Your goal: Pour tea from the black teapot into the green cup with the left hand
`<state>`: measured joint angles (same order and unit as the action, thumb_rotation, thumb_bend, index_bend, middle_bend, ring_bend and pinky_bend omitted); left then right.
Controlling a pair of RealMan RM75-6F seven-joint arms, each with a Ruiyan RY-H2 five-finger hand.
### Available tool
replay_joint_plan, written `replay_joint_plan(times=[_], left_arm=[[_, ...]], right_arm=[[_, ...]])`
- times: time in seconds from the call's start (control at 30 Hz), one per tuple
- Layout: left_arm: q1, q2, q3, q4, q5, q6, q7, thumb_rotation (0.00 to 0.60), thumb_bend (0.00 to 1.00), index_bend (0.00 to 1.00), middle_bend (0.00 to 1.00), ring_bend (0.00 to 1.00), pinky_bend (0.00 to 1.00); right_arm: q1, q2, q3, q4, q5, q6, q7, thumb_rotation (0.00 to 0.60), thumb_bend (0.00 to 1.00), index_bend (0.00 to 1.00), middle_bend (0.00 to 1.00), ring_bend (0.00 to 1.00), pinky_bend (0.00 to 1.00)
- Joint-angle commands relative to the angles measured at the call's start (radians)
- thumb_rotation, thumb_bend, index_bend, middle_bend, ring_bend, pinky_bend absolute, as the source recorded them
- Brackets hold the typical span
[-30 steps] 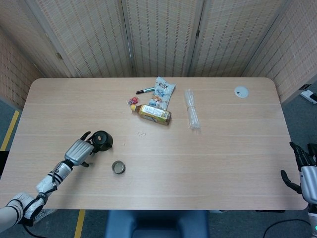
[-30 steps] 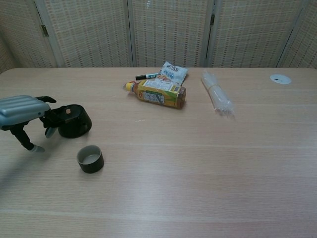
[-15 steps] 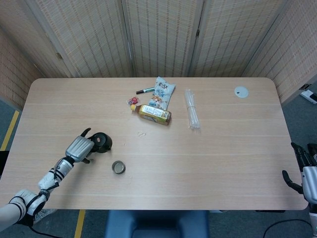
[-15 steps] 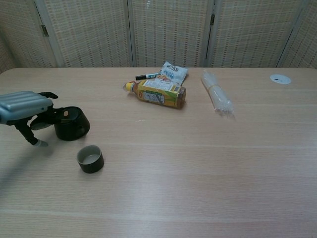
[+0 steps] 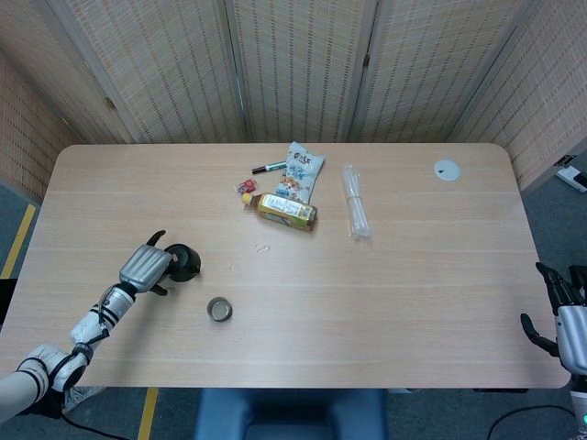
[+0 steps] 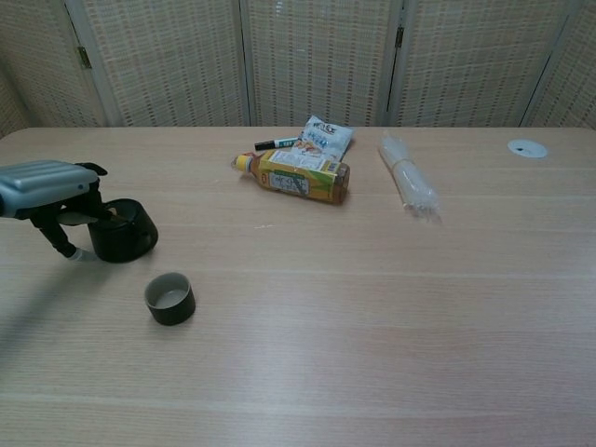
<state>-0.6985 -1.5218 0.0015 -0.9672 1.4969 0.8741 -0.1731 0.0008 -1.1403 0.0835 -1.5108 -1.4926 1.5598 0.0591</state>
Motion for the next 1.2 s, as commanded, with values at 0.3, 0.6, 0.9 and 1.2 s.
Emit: replay_joint_plan(times=[0.3,0.6,0.9,1.2], left_arm=[[-0.011,0.018,-0.012,-0.014,-0.002,0.003,-0.048,0.600,0.20,1.00,1.00,0.87,0.06],[-0.012,0.051,-0.025,-0.034,-0.002,0.033,-0.051,0.600,0.20,1.00,1.00,0.87,0.07],[-0.007,0.098,-0.036,-0.087,-0.031,0.026,0.002,0.600,0.15,1.00,1.00,0.87,0.07],[-0.002,0.134,-0.057,-0.164,-0.087,0.005,0.086,0.600,0.06,1.00,1.00,0.86,0.05]], right_arm=[[0.009,0.000,0.006,-0.013,0.007,-0.011,-0.016,0.600,0.38,0.08,0.19,0.26,0.00],[0.016,0.007,0.008,-0.029,-0.003,-0.009,-0.026,0.600,0.38,0.08,0.19,0.26,0.00],[0.016,0.000,0.005,-0.013,-0.002,-0.012,-0.007,0.600,0.38,0.08,0.19,0.26,0.00],[0.018,0.001,0.008,0.002,-0.002,-0.008,0.014,0.600,0.38,0.08,0.19,0.26,0.00]])
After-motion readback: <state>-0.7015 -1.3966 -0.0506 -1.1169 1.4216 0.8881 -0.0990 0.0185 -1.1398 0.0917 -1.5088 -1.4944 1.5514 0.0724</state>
